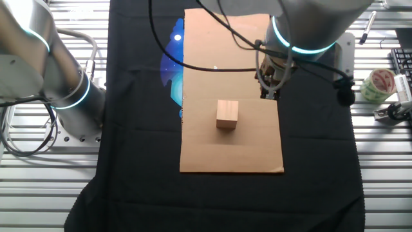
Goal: Use the gripper to push the small block from left to right
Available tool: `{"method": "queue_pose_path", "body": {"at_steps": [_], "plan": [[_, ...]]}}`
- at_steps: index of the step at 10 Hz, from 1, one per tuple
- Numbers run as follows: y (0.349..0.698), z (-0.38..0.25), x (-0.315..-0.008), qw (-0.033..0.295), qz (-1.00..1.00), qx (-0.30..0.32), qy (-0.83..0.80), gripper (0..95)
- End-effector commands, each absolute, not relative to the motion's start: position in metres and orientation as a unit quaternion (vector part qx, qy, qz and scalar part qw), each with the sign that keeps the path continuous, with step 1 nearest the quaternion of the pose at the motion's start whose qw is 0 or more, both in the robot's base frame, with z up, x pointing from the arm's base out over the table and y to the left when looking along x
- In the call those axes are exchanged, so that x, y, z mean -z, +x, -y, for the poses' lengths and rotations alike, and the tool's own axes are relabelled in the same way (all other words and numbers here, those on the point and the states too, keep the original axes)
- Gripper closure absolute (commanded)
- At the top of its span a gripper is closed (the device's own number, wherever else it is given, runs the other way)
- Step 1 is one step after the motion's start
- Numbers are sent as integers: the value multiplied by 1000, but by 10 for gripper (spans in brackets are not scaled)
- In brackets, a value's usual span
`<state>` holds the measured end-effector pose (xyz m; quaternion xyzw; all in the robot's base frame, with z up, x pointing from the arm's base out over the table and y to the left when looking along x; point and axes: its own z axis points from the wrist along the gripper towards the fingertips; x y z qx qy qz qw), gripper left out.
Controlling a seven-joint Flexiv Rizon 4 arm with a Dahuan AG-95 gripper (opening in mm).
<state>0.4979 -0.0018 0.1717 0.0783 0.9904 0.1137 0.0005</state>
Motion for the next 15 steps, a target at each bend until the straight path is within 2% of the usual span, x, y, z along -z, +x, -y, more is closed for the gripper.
{"method": "queue_pose_path", "body": {"at_steps": [1,5,10,15], "plan": [[499,1,-172,-11,-988,-115,104,950],[499,2,-172,-13,-986,-122,111,950],[499,2,-171,-37,-989,-128,61,950],[499,2,-171,-59,-984,-113,120,950]]}}
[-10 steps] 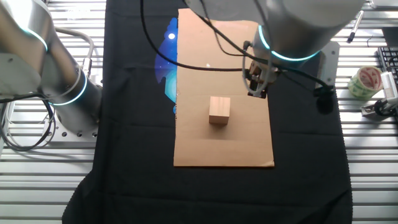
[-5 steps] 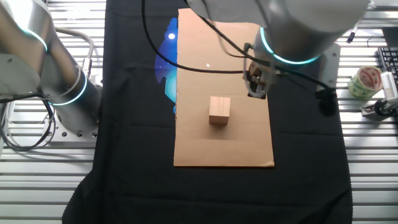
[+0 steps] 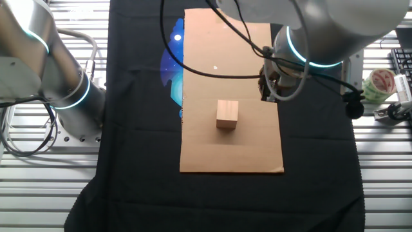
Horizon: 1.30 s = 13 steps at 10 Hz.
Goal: Use the gripper to push the small block from left to right
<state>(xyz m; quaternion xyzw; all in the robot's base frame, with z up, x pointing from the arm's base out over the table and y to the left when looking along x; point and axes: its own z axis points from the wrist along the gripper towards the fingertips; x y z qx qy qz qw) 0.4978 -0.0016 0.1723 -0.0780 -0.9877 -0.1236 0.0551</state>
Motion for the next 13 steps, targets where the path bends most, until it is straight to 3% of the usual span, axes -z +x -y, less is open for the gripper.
{"method": "queue_pose_path", "body": {"at_steps": [1,2,4,8,13], "plan": [[499,2,-171,64,987,84,-123,950],[499,2,-171,59,990,46,-121,950],[499,2,-171,54,991,35,-122,950],[498,2,-171,73,988,59,-124,950],[497,7,-174,59,994,75,-48,950]]}}
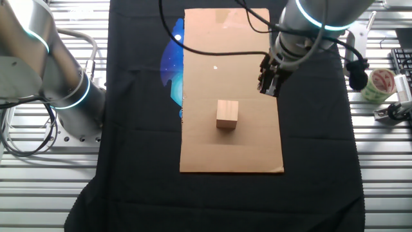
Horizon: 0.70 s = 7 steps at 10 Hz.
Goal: Use the gripper to push the small block from left to right
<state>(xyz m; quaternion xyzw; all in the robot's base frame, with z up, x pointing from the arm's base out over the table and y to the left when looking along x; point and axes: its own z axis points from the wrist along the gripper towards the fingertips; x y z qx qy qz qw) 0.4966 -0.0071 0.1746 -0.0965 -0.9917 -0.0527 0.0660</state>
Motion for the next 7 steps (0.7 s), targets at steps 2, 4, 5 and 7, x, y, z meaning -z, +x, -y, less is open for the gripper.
{"method": "queue_pose_path", "body": {"at_steps": [2,4,5,7], "plan": [[496,7,-175,47,996,52,-53,950],[496,7,-175,38,998,21,-42,950],[496,7,-175,19,999,4,-36,950],[496,7,-175,-8,999,9,-35,950]]}}
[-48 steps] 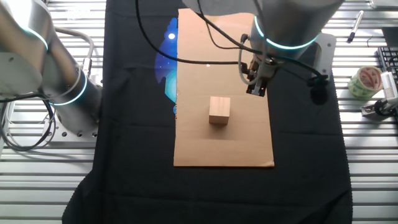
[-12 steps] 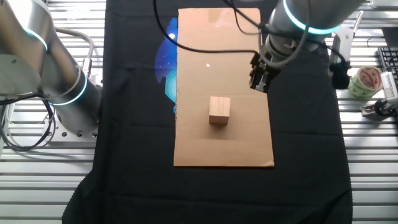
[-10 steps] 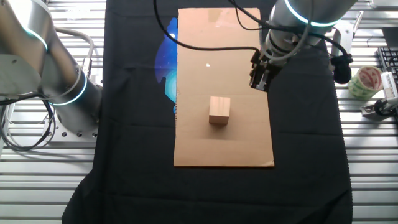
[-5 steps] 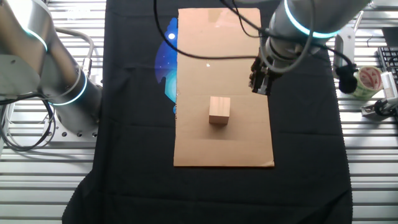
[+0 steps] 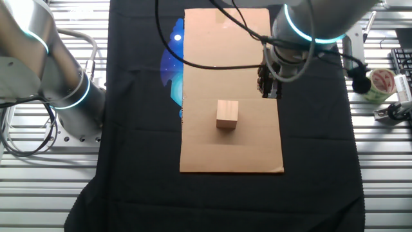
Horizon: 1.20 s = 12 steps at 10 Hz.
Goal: Use the gripper to push the small block from left to right
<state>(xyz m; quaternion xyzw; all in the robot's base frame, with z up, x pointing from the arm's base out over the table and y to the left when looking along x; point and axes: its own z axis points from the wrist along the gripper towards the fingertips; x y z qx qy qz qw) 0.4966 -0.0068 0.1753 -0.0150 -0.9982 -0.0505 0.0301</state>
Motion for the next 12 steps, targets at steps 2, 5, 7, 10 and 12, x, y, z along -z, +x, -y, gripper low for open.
{"method": "queue_pose_path", "body": {"at_steps": [2,5,7,10,12], "plan": [[496,7,-175,-28,999,8,-41,950],[495,7,-174,-14,998,18,-54,950],[490,13,-174,-8,999,16,-48,950],[481,24,-177,-3,999,21,-40,950],[477,29,-178,-4,999,26,-37,950]]}}
